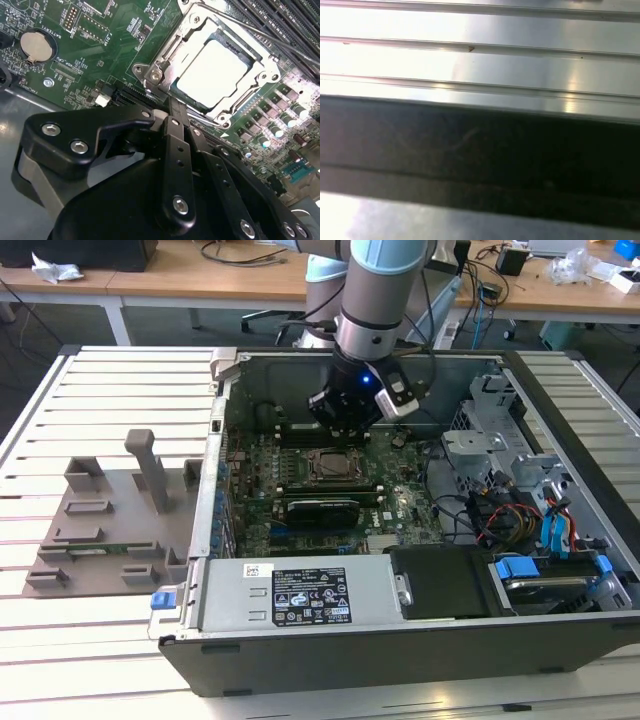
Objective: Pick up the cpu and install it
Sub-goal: 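Install the first cpu locking lever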
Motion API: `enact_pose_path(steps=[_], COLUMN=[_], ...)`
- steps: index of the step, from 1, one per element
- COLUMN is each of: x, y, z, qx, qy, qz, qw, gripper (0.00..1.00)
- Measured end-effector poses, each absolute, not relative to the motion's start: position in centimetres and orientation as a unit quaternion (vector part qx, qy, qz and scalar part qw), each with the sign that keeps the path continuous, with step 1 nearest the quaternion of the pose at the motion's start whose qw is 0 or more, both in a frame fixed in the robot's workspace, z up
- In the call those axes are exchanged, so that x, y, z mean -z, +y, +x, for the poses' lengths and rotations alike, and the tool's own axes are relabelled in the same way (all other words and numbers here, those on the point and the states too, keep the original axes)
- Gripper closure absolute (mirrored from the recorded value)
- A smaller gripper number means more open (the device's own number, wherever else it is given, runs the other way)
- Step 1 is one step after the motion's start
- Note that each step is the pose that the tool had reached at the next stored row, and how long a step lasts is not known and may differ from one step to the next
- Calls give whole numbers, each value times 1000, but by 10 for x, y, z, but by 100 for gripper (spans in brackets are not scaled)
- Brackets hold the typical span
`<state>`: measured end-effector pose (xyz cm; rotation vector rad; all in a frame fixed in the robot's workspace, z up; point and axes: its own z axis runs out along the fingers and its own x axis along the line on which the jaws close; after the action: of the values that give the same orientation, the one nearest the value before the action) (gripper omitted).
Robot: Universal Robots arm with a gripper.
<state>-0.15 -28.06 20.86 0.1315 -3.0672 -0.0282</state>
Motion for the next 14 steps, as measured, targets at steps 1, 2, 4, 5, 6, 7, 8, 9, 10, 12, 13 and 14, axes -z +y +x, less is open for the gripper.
enact_pose_path(steps=[1,2,4,5,6,7,8,9,10,12,13,14], x=[-208,-208,-206,-206,-206,-205,-205,-205,-204,-204,-204,-203], y=[-281,-281,-281,-281,-281,-281,-281,-281,-281,-281,-281,-282], z=[-1,-1,0,1,1,2,2,2,3,4,4,4], qx=[9,9,9,8,8,8,8,8,8,8,8,8], qy=[-998,-998,-998,-998,-998,-998,-998,-998,-998,-998,-998,-998], qz=[43,43,43,43,43,43,43,43,43,43,43,43], qw=[37,38,39,40,41,41,42,43,43,44,44,44], gripper=[89,89,89,89,89,89,89,89,89,89,89,89])
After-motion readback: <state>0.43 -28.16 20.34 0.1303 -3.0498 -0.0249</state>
